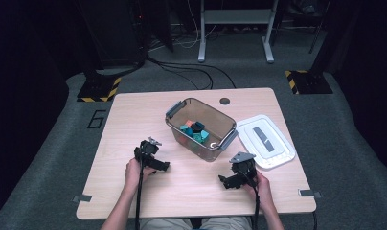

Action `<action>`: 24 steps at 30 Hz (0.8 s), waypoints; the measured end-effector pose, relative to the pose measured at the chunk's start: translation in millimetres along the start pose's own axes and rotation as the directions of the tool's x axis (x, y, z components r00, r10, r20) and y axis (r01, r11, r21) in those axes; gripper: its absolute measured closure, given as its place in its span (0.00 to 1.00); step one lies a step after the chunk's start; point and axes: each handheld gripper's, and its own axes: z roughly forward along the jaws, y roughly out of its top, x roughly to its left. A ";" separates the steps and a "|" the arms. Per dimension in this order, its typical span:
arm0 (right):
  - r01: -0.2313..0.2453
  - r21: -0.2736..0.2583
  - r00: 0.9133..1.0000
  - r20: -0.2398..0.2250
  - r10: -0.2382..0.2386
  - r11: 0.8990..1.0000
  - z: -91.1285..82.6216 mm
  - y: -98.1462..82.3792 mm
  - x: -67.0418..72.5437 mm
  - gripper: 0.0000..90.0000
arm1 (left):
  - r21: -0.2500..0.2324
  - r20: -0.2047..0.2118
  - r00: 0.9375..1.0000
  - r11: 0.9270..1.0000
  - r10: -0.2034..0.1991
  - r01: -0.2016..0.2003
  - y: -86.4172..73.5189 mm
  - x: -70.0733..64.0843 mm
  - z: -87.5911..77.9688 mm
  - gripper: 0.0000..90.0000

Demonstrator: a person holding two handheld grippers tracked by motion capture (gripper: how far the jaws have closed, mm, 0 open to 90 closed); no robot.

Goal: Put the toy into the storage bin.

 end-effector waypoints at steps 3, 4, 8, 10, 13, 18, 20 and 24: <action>0.001 -0.001 1.000 -0.001 -0.001 1.000 0.1 0.1 -0.1 0.00 | -0.043 -0.001 1.000 0.999 -0.010 0.010 -2.4 -0.4 2.2 0.00; 0.002 0.000 1.000 0.002 -0.002 1.000 0.2 0.1 -0.2 0.00 | -0.059 -0.001 1.000 0.998 -0.009 0.009 -3.8 0.1 2.4 0.00; -0.011 0.000 1.000 0.006 0.011 1.000 0.5 0.4 0.9 0.00 | -0.167 -0.017 1.000 0.986 -0.026 0.023 -16.6 -0.7 3.6 0.00; -0.005 -0.001 1.000 0.005 0.005 1.000 0.5 0.4 0.5 0.00 | -0.171 -0.023 0.999 0.985 -0.028 0.023 -18.4 -0.6 2.7 0.00; -0.009 0.000 1.000 0.004 0.009 1.000 0.4 0.3 0.7 0.00 | -0.171 -0.025 0.999 0.985 -0.030 0.025 -18.3 -0.8 2.8 0.00; -0.006 0.000 1.000 0.006 0.006 1.000 0.5 0.3 0.6 0.00 | -0.172 -0.027 0.999 0.985 -0.035 0.030 -18.5 -1.6 2.7 0.00; -0.003 0.000 1.000 0.006 0.003 1.000 0.3 0.1 0.5 0.00 | -0.172 -0.029 0.999 0.985 -0.034 0.028 -18.6 -1.7 2.7 0.00; -0.004 0.000 1.000 0.007 0.004 1.000 0.2 0.1 0.5 0.00 | -0.173 -0.030 0.999 0.985 -0.033 0.028 -18.6 -1.8 2.6 0.00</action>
